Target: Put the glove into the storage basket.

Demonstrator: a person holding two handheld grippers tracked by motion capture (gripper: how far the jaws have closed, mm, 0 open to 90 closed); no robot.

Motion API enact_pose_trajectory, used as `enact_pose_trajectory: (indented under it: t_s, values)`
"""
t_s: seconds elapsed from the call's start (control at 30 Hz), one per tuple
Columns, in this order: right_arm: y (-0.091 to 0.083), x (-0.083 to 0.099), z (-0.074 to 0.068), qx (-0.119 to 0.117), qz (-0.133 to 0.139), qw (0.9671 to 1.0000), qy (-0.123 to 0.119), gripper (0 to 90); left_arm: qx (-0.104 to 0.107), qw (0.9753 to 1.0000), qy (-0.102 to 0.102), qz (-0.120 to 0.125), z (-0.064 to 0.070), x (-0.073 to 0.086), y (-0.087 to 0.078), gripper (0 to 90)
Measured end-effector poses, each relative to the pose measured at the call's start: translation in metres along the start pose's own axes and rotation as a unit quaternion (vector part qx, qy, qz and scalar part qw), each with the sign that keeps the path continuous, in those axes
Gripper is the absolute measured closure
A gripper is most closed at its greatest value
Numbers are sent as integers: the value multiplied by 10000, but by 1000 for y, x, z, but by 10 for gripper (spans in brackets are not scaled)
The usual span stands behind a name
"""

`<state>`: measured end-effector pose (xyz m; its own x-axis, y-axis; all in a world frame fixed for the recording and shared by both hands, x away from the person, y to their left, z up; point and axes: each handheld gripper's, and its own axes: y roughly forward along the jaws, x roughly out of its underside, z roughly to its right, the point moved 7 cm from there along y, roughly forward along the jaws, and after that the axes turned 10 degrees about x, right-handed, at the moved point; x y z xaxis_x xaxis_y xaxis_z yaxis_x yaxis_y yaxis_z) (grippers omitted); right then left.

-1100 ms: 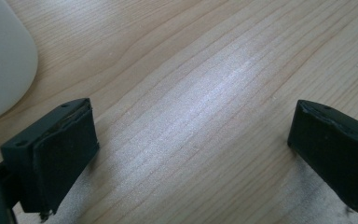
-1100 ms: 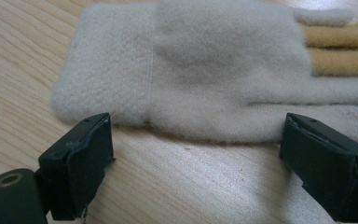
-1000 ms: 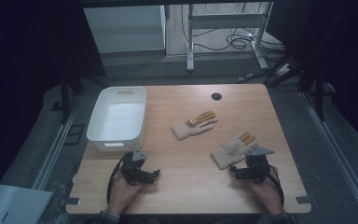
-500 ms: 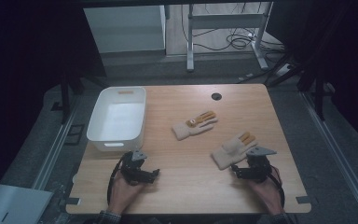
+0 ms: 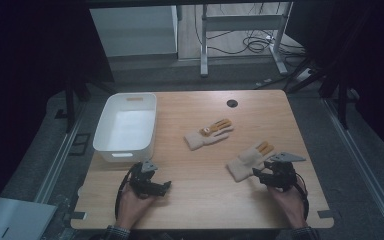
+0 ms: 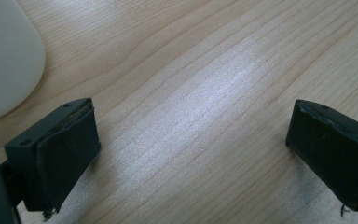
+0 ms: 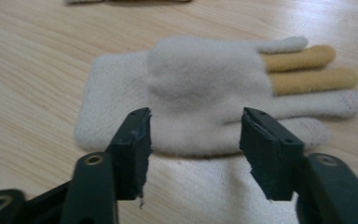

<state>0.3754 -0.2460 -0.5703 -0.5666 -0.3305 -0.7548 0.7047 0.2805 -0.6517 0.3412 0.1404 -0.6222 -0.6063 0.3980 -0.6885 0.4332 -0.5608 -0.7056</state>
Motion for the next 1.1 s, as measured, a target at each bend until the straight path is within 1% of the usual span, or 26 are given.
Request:
enact_pose_trajectory:
  t_s: [0.03, 0.2, 0.23, 0.27, 0.3, 0.33, 0.4, 0.43, 0.47, 0.53, 0.57, 0.6, 0.63, 0.73, 0.83, 0.87, 0.9, 0.93, 0.97, 1.0, 1.1]
  values:
    - [1, -3, 0, -6, -22, 10000, 13, 494, 2, 10000, 1, 0, 0, 0, 0, 24]
    - [7, -11, 1, 35, -85, 10000, 29, 514, 0, 10000, -1, 0, 0, 0, 0, 24]
    - [11, -17, 2, 61, -68, 9999, 60, 470, 2, 10000, -1, 0, 0, 0, 0, 24]
    - [11, -17, 2, 61, -68, 9999, 60, 470, 2, 10000, -1, 0, 0, 0, 0, 24]
    - [16, -22, 1, 109, -111, 9998, 122, 397, 0, 10000, -5, 1, 0, 0, 0, 24]
    - [16, -22, 1, 109, -111, 9998, 122, 397, 2, 10000, -10, 3, 0, 0, 0, 24]
    - [24, -27, 1, 148, -141, 9997, 148, 347, 3, 10000, -14, 3, 0, 0, 0, 24]
    - [29, -29, 2, 213, -172, 9995, 164, 286, 0, 10000, -14, 3, 0, 0, 0, 24]
    - [33, -30, 2, 246, -189, 9993, 187, 260, 0, 10000, -14, 3, 0, 0, 0, 24]
    - [36, -31, 1, 246, -191, 9993, 195, 243, 0, 10000, -14, 4, 0, 0, 0, 24]
    - [41, -32, 1, 311, -192, 9992, 153, 200, 1, 10000, -14, 4, 0, 0, 0, 24]
    - [41, -32, 1, 311, -192, 9992, 153, 200, 1, 10000, -14, 4, 0, 0, 0, 24]
    - [46, -33, 0, 343, -229, 9990, 145, 186, 2, 10000, -14, 3, 0, 0, 0, 24]
    - [54, -30, -2, 478, -374, 9982, -12, 179, 2, 10000, -14, 3, 0, 0, 0, 24]
    - [60, -25, -3, 551, -527, 9970, -140, 202, -1, 10000, -13, 3, 0, 0, 0, 24]
    - [60, -25, -3, 551, -527, 9970, -140, 202, -1, 10000, -13, 3, 0, 0, 0, 24]
    - [61, -24, -4, 615, -526, 9964, -251, 274, 1, 10000, -13, 2, 0, 0, 0, 24]
    - [61, -24, -4, 615, -526, 9964, -251, 274, 1, 10000, -13, 2, 0, 0, 0, 24]
    - [61, -23, -5, 596, -518, 9965, -261, 336, 1, 10000, -12, 3, 0, 0, 0, 24]
    - [61, -24, -6, 503, -506, 9971, -249, 410, 1, 10000, -12, 2, 0, 0, 0, 24]
    - [60, -24, -4, 460, -487, 9975, -238, 505, 1, 10000, -12, 2, 0, 0, 0, 24]
